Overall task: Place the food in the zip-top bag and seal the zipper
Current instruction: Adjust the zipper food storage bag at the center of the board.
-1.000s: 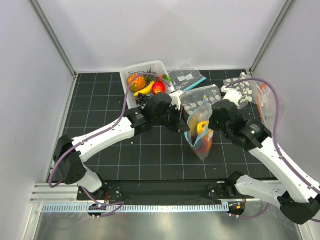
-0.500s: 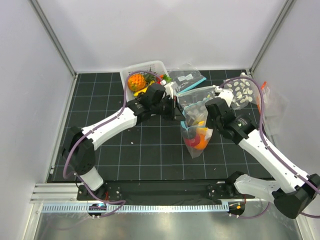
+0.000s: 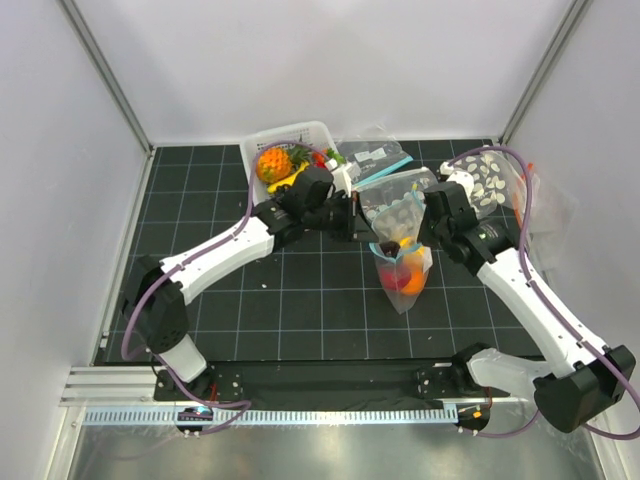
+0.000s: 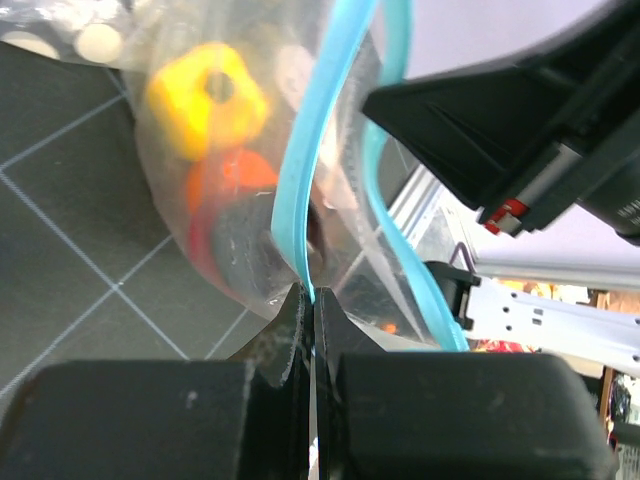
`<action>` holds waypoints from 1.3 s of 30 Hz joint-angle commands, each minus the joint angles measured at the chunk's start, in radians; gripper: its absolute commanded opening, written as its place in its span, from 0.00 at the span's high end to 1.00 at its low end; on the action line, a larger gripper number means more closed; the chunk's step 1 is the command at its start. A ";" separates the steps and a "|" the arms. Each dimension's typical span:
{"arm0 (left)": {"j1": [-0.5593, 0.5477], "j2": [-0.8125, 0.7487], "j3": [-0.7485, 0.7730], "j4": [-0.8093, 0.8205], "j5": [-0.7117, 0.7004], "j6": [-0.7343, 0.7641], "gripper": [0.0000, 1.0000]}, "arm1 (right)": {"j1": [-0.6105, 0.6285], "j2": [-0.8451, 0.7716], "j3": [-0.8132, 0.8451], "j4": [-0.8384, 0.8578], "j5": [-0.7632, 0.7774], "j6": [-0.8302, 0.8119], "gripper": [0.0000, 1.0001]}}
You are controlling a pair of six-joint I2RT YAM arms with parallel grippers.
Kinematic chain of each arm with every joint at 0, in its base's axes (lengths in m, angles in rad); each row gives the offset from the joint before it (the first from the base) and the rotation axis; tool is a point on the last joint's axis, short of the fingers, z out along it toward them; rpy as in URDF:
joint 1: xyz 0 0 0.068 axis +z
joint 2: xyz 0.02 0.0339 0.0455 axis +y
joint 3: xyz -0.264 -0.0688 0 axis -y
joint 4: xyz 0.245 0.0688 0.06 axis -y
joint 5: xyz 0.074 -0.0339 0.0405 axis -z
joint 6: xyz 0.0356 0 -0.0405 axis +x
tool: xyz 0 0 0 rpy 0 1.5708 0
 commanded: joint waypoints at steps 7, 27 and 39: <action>-0.046 -0.033 0.059 0.036 0.006 0.007 1.00 | -0.003 -0.086 0.038 0.009 -0.114 -0.021 0.77; -0.078 -0.031 0.088 -0.030 -0.070 0.056 1.00 | -0.003 -0.123 0.070 -0.124 -0.215 0.065 0.46; -0.091 -0.034 0.087 -0.055 -0.105 0.073 1.00 | -0.003 -0.134 0.063 -0.162 -0.200 0.151 0.50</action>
